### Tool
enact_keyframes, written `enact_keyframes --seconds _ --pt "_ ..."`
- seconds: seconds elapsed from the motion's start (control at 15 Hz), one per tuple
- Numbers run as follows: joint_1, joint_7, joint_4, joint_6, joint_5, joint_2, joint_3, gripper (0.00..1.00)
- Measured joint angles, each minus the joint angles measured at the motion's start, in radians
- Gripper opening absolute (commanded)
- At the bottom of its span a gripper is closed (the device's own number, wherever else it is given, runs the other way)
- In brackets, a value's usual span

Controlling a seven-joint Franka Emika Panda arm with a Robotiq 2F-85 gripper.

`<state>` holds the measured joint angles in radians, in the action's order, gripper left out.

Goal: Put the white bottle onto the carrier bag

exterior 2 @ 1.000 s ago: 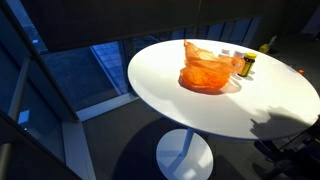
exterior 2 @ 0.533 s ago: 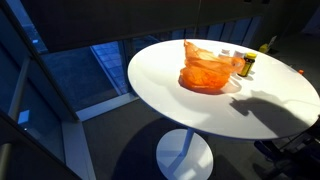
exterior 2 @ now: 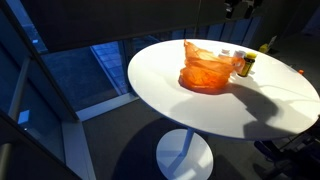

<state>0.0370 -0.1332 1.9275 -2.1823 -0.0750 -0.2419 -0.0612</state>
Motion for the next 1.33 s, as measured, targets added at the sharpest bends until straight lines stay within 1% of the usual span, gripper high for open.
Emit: enact_keyframes --seconds 0.67,1.33 --pt "0.026 -0.023 -0.165 -0.017 0.001 -0.228 -0.045 1.00" --pt "0.028 -0.058 -0.300 -0.017 0.002 -0.415 -0.062 1.00"
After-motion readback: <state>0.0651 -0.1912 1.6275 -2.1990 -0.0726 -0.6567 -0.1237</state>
